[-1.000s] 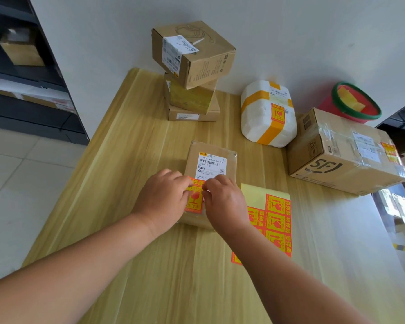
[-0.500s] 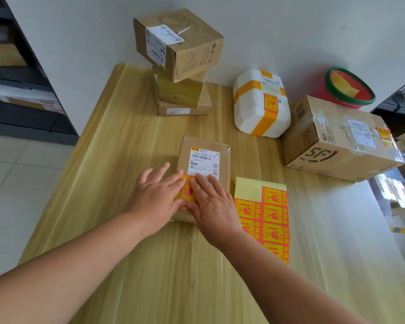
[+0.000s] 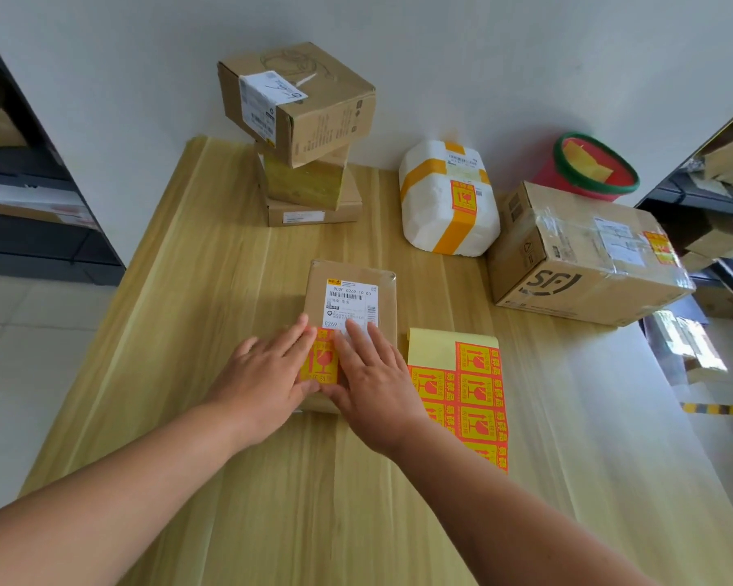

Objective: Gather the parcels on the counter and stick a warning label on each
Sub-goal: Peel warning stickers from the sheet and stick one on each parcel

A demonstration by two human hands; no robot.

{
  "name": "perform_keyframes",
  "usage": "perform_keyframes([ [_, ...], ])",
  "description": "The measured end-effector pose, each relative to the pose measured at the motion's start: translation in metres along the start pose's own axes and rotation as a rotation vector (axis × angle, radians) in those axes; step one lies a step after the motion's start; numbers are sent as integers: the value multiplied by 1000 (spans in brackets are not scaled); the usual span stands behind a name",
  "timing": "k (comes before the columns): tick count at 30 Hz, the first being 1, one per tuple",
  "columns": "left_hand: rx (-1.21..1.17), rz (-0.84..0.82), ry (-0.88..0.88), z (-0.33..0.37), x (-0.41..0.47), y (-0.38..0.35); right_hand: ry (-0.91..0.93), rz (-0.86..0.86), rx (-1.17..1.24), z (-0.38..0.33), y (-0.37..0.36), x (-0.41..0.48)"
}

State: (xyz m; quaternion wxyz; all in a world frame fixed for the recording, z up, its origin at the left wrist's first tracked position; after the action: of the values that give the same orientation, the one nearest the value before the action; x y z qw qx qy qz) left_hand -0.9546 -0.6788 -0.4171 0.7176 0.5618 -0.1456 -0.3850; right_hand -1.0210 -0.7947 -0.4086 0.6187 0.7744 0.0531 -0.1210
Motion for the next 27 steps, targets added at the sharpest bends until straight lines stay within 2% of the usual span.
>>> perform_keyframes([
  [3, -218, -78, 133, -10, -2, -9, -157, 70, 143, 17, 4, -11],
  [5, -321, -156, 203, -14, -1, -17, -265, 50, 278, 33, 1, -18],
  [9, -471, -162, 192, -3, 5, -17, -307, -48, 485, 49, -7, -20],
  [12, -500, -122, 207, 9, 15, -11, -282, -56, 501, 58, -5, -12],
  [21, -565, 6, 193, 50, 77, 33, -261, 82, 526, 122, 50, 22],
  [27, -608, -43, 160, 88, 117, 39, -299, 70, 468, 172, 69, 24],
])
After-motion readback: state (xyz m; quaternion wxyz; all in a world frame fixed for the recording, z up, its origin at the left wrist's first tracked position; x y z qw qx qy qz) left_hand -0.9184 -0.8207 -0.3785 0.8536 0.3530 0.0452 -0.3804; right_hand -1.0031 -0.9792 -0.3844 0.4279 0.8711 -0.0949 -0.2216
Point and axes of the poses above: each hand's wrist, its own x-axis towards the middle knuckle, its own y-axis out of the back of the hand, z = x × y, the point moved 7 cm from there along x, towards the middle knuckle, and after that the axes turned 6 degrees about -z, right-handed, at the moved point
